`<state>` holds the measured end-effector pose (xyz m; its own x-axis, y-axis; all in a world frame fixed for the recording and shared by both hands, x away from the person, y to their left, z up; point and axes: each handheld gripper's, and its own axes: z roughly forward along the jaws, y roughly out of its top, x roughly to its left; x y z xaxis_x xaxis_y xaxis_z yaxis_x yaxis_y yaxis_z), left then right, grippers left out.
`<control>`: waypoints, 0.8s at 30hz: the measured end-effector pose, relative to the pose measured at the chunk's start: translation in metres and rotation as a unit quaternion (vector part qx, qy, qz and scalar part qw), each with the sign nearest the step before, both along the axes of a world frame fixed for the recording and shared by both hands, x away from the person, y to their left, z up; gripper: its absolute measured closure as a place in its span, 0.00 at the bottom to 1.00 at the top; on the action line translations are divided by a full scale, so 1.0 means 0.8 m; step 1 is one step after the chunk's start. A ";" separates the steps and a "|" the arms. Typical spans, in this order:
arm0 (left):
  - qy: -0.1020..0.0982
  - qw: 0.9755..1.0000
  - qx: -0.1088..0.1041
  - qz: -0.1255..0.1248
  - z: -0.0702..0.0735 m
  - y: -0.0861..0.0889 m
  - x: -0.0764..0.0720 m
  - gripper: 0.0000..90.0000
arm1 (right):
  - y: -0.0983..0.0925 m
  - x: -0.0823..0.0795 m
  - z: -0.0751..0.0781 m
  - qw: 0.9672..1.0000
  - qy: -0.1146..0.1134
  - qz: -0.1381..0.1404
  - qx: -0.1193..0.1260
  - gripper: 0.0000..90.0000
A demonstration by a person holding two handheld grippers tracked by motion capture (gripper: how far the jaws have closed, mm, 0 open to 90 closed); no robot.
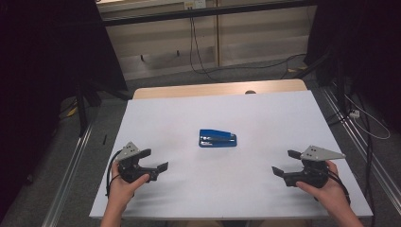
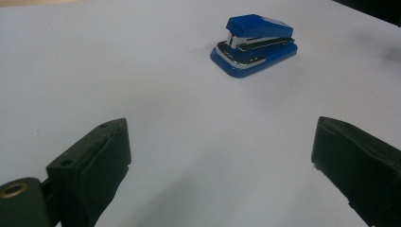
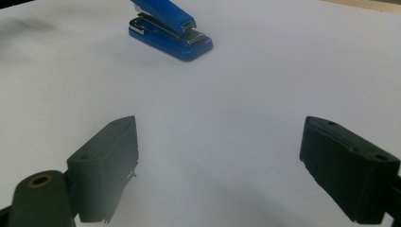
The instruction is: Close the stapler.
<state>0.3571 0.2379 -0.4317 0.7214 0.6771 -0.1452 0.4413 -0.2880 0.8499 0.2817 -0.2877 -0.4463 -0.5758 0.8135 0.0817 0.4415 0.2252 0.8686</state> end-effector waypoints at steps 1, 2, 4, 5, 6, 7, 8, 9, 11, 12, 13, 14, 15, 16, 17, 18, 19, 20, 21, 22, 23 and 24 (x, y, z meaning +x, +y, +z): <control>0.000 1.000 0.000 -0.001 -0.001 0.000 -0.001 0.06 | 0.000 -0.001 -0.001 1.000 0.001 0.002 -0.001 0.14; 0.000 1.000 0.004 -0.001 -0.001 0.001 -0.002 0.06 | 0.000 -0.002 -0.001 1.000 0.002 0.003 -0.003 0.14; 0.001 1.000 0.001 0.002 -0.002 0.003 -0.002 0.06 | 0.000 -0.003 -0.001 1.000 0.002 0.004 -0.005 0.14; 0.001 1.000 -0.001 0.002 -0.002 0.004 -0.002 0.06 | -0.001 -0.003 -0.001 1.000 0.002 0.004 -0.004 0.14; 0.001 1.000 -0.004 0.003 -0.001 0.005 -0.002 0.06 | -0.001 -0.002 -0.001 1.000 0.001 0.003 -0.003 0.14; 0.001 1.000 -0.005 0.004 -0.001 0.006 -0.002 0.06 | -0.001 -0.003 -0.001 1.000 0.001 0.003 -0.004 0.14; 0.000 1.000 -0.007 0.003 -0.001 0.007 -0.002 0.06 | 0.000 -0.003 -0.001 1.000 0.001 0.003 -0.004 0.14; 0.001 1.000 -0.007 0.005 0.000 0.007 -0.002 0.06 | 0.000 -0.003 -0.001 1.000 0.000 0.005 -0.004 0.14; 0.001 1.000 -0.009 0.005 -0.001 0.007 -0.002 0.06 | -0.001 -0.003 -0.001 1.000 0.000 0.005 -0.004 0.14; 0.002 1.000 -0.008 0.005 -0.001 0.007 -0.001 0.06 | -0.002 -0.002 -0.001 1.000 0.000 0.004 -0.003 0.14; 0.002 1.000 -0.007 0.005 -0.001 0.007 -0.001 0.06 | -0.002 -0.002 -0.002 1.000 0.000 0.003 -0.002 0.14; 0.002 1.000 -0.006 0.004 -0.002 0.007 -0.001 0.06 | -0.003 -0.001 -0.002 1.000 0.000 0.002 -0.003 0.14; 0.002 1.000 -0.007 0.004 -0.001 0.007 -0.001 0.06 | -0.004 -0.001 -0.002 1.000 0.000 0.001 -0.001 0.14; 0.002 1.000 -0.006 0.004 -0.001 0.007 -0.002 0.06 | -0.004 -0.001 -0.002 1.000 0.000 0.000 -0.001 0.14; 0.002 1.000 -0.006 0.004 -0.002 0.008 -0.001 0.06 | -0.004 -0.001 -0.002 1.000 -0.001 0.000 0.000 0.14; 0.002 1.000 -0.006 0.004 -0.002 0.009 -0.001 0.06 | -0.004 -0.001 -0.002 1.000 -0.002 0.001 0.000 0.14; 0.003 1.000 -0.004 0.006 -0.002 0.010 -0.001 0.06 | -0.004 -0.001 -0.002 1.000 -0.002 0.002 0.000 0.14; 0.004 1.000 -0.005 0.006 -0.002 0.010 -0.001 0.06 | -0.004 -0.001 -0.002 1.000 -0.002 0.002 0.001 0.14; 0.005 1.000 -0.005 0.006 -0.003 0.010 -0.001 0.06 | -0.004 -0.001 -0.003 1.000 -0.002 0.002 0.000 0.14; 0.005 1.000 -0.008 0.004 -0.003 0.009 0.000 0.06 | -0.004 -0.001 -0.003 1.000 -0.001 0.004 -0.001 0.14; 0.004 1.000 -0.008 0.003 -0.003 0.008 0.000 0.06 | -0.004 -0.001 -0.003 1.000 -0.001 0.004 -0.001 0.14; 0.005 1.000 -0.008 0.003 -0.003 0.007 0.000 0.06 | -0.004 -0.001 -0.003 1.000 -0.001 0.004 -0.001 0.14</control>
